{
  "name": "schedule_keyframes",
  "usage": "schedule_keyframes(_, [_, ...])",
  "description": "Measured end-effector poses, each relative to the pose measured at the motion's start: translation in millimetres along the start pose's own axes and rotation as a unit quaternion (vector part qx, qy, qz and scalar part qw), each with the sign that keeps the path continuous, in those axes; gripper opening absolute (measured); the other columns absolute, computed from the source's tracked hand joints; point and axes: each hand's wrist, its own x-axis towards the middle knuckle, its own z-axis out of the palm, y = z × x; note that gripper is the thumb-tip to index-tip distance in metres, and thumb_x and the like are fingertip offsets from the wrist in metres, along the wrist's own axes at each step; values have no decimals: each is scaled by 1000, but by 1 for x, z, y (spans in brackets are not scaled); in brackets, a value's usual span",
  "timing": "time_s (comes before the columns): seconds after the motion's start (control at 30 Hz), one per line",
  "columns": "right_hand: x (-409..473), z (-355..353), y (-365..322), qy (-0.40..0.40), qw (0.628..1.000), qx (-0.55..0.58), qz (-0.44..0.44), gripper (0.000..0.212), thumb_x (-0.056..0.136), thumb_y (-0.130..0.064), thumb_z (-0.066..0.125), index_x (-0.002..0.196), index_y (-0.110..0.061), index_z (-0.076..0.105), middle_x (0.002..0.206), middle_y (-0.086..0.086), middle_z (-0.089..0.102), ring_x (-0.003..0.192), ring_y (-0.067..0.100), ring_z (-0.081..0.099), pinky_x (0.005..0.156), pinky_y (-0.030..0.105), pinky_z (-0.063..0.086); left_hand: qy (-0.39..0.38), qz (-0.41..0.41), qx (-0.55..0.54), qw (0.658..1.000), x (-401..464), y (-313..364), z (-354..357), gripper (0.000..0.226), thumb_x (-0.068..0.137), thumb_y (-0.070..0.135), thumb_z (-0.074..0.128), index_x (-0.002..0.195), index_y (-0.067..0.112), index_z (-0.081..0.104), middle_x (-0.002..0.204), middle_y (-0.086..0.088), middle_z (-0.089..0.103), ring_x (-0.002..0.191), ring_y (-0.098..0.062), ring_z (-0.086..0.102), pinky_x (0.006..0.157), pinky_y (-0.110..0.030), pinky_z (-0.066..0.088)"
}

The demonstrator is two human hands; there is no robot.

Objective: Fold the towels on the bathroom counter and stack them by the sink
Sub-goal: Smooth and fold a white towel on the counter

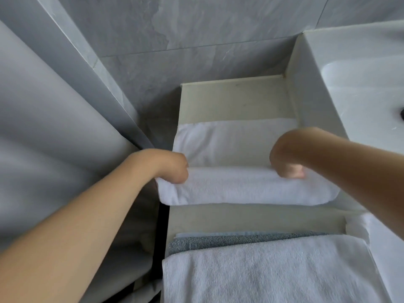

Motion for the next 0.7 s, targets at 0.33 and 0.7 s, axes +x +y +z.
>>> schedule_keyframes(0.33, [49,-13,62,193,912,320,167,4,84,-10,57,85,-9,60,107,12,62,115,33,59,96,43,49,281,-55,-399,871,86,-20,-16,18,87,20,48,72,15,42,68,-3,44,60,-21,41,57,-29,32])
schedule_keyframes(0.7, [73,14,88,363,866,310,150,27,98,-21,41,110,-5,59,112,15,53,105,33,52,88,44,47,394,-68,-212,892,105,-5,-5,28,108,32,27,118,10,41,100,-13,60,92,-36,57,71,-43,46])
